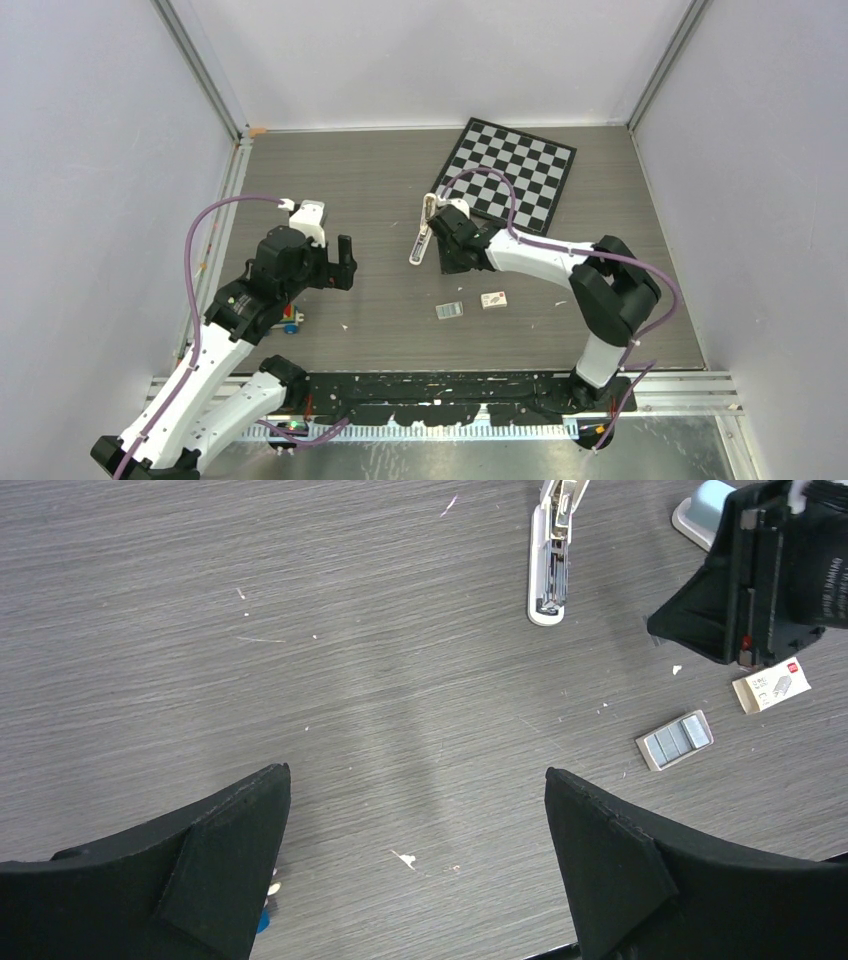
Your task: Load the staples into the stapler
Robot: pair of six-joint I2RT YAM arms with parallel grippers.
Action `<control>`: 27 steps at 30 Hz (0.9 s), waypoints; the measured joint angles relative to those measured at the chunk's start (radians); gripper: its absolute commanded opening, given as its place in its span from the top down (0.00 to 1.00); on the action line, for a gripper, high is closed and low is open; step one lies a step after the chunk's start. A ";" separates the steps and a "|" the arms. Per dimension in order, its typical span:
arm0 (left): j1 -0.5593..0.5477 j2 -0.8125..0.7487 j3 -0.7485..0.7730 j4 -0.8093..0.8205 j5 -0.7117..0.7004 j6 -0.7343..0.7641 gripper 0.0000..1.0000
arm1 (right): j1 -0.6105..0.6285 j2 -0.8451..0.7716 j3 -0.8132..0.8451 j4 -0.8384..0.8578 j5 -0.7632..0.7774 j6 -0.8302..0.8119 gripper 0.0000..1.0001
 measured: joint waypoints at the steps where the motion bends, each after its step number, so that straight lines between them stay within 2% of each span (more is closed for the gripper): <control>1: 0.000 0.000 0.000 0.000 0.000 0.000 0.00 | -0.009 0.015 0.003 0.004 0.000 -0.002 0.80; 6: 0.000 0.003 0.000 0.000 0.000 0.001 0.00 | -0.030 0.085 0.005 0.014 0.000 -0.003 0.78; 13: 0.000 0.008 0.000 0.000 0.000 0.001 0.00 | -0.037 0.111 0.023 0.015 0.000 -0.010 0.66; 27: 0.000 0.005 0.000 0.000 0.000 0.002 0.00 | -0.059 0.155 0.074 0.014 -0.008 -0.022 0.65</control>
